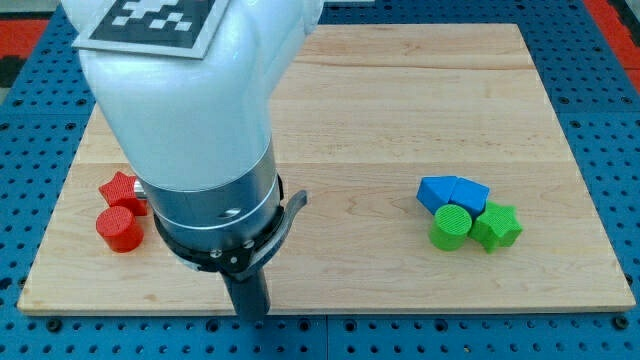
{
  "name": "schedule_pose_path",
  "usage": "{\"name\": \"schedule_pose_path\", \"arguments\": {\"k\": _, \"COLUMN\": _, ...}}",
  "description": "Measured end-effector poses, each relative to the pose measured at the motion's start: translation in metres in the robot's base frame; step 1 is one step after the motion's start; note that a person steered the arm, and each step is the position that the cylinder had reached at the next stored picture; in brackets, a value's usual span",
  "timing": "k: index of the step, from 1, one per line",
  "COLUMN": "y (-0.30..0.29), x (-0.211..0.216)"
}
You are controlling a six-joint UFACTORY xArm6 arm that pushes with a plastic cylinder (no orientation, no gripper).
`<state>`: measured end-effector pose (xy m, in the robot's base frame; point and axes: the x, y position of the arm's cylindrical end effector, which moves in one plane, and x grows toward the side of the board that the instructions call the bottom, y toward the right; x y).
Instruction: Move the red circle left to the green circle
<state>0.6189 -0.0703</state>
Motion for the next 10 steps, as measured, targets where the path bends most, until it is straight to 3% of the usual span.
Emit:
{"name": "schedule_pose_path", "arguments": {"k": 1, "y": -0.034, "x": -0.001}}
{"name": "schedule_pose_path", "arguments": {"k": 2, "y": -0.132, "x": -0.010}}
{"name": "schedule_pose_path", "arguments": {"k": 4, "y": -0.197, "x": -0.049}}
{"name": "schedule_pose_path", "arguments": {"k": 6, "y": -0.112, "x": -0.095}}
{"name": "schedule_pose_path", "arguments": {"k": 9, "y": 0.095, "x": -0.119}}
{"name": "schedule_pose_path", "arguments": {"k": 10, "y": 0.126, "x": -0.108}}
